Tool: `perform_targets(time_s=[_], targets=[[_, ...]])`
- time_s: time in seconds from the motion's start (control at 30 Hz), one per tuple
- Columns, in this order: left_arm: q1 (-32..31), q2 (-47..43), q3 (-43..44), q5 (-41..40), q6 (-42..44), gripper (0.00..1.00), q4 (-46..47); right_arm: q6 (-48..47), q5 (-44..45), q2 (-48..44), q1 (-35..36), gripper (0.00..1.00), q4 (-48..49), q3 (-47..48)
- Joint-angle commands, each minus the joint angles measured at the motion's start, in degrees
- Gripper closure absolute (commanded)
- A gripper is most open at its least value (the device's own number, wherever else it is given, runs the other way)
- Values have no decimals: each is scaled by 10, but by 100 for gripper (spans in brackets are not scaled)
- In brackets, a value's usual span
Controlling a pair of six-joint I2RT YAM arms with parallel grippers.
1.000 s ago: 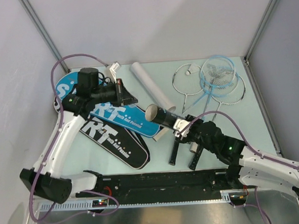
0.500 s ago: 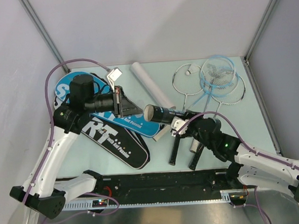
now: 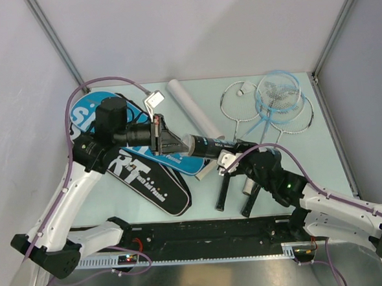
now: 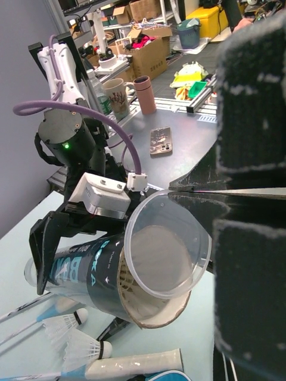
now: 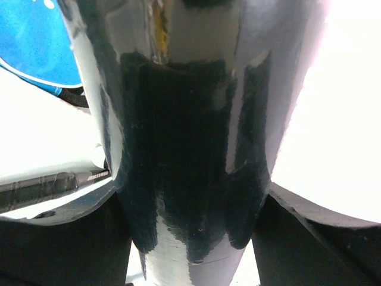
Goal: Pack up the badminton gear
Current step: Close the lid on the shuttle tube.
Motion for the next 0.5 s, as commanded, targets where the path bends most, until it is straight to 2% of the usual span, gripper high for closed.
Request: perform_targets(time_s=[0.0,0.47], targets=[[-5,-8,-9,-1,-12,100,16,-7,10,-7,8,73,51,27],[-5,0,-21,-5,-3,100,18,-9,11,-22,17,74,59,27]])
